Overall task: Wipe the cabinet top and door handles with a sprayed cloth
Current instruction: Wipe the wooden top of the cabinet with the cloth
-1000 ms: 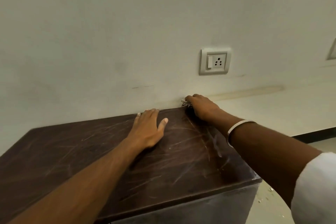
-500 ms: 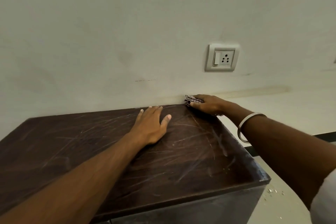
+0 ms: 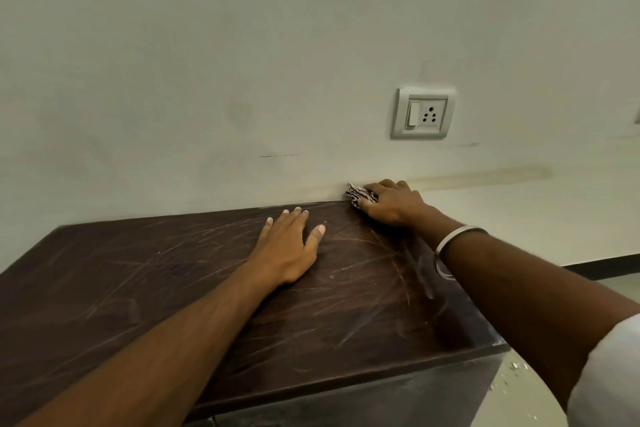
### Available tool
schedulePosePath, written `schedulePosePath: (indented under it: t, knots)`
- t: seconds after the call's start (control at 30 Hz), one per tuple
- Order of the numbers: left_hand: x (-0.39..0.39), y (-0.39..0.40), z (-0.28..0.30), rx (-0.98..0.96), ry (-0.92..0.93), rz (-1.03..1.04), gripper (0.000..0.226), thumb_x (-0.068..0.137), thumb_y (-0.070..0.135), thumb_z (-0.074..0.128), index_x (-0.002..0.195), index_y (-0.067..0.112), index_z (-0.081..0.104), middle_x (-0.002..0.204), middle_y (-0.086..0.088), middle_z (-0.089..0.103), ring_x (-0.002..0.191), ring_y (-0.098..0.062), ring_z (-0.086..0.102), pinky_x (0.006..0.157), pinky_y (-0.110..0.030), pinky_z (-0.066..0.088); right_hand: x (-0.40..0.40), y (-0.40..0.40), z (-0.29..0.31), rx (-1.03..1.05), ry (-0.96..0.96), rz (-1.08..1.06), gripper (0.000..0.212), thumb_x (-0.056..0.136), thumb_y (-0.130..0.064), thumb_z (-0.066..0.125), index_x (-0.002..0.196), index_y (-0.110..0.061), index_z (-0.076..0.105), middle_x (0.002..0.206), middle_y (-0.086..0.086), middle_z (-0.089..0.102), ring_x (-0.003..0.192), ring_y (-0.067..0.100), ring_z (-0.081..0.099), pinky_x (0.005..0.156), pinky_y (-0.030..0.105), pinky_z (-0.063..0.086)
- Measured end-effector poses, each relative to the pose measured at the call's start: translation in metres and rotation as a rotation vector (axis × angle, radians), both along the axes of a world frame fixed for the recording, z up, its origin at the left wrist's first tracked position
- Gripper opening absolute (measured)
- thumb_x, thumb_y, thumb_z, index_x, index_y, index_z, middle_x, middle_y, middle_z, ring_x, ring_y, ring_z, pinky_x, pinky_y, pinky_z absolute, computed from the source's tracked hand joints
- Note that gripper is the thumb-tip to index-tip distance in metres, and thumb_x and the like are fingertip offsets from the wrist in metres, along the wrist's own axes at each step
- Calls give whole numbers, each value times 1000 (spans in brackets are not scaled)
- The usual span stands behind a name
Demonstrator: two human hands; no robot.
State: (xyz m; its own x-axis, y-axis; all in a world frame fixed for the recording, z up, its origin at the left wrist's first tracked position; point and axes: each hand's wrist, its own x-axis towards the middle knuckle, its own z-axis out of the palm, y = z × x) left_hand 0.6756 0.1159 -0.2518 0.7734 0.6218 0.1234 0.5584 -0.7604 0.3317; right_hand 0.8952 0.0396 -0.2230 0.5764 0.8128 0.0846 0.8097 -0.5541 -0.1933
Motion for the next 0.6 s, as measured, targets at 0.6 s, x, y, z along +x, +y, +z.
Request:
schedulePosePath:
  t: [0.6]
  knots:
    - [-9, -5, 2, -13, 0, 11, 64, 101, 49, 22, 153, 13, 20, 161, -4, 16, 149, -19, 9, 121, -37, 3, -26, 7, -13, 152, 103, -1, 54, 93, -49, 36, 144, -31, 34, 152, 2, 35, 137, 26, 37, 109, 45, 34]
